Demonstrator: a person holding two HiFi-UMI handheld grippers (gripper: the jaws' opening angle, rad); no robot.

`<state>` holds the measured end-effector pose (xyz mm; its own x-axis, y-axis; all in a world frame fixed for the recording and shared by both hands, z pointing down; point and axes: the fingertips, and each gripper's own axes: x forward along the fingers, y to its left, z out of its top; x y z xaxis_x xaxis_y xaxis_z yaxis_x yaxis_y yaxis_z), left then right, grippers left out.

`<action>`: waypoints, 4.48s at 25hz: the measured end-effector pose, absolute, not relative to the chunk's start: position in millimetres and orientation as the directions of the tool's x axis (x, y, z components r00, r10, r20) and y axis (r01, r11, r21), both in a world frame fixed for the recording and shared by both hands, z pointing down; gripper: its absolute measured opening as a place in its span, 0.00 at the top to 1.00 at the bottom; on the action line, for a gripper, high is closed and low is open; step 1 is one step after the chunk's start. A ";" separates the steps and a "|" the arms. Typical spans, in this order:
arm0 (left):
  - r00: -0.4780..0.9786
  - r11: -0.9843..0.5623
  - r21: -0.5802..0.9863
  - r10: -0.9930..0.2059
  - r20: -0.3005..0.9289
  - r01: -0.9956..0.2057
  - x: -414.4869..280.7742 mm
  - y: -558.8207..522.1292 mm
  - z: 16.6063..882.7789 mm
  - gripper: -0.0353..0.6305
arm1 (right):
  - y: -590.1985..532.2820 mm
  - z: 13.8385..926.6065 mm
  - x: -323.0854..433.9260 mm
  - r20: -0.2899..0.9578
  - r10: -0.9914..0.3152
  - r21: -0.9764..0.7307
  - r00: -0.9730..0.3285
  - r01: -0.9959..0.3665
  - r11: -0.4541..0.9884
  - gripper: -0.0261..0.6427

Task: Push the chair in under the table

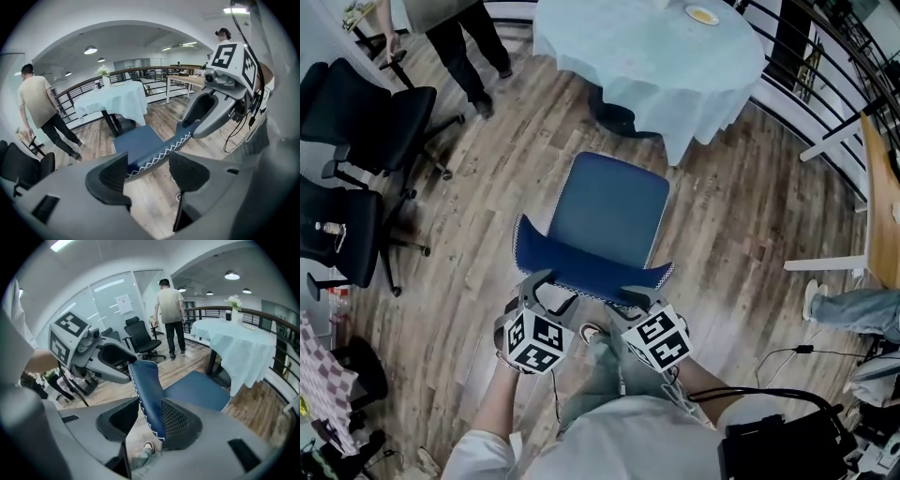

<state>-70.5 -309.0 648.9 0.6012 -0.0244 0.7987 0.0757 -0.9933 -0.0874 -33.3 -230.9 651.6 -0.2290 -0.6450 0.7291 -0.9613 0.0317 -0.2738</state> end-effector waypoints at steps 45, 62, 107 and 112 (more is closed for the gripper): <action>0.630 -0.996 -0.063 -0.012 0.777 0.059 102.1 -351.0 650.8 0.52 | -274.6 651.4 140.7 0.660 -0.717 -0.252 -0.224 -0.965 0.069 0.73; 0.609 -0.999 -0.044 -0.020 0.793 0.025 193.3 -352.7 649.1 0.52 | -278.8 647.7 236.3 0.670 -0.702 -0.238 -0.240 -0.966 0.103 0.72; 0.650 -0.999 0.031 0.052 0.758 0.043 310.4 -352.0 652.1 0.53 | -285.4 646.5 356.8 0.702 -0.680 -0.197 -0.213 -0.975 0.102 0.69; 0.655 -0.998 0.049 0.067 0.753 0.045 308.3 -352.8 651.3 0.53 | -286.0 647.2 355.1 0.725 -0.664 -0.170 -0.180 -0.982 0.080 0.69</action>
<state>308.3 -352.8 651.3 0.6549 0.0667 0.7528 0.0451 -0.9978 0.0491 355.1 -286.0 647.2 -0.1796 -0.6645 0.7254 -0.9822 0.0804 -0.1695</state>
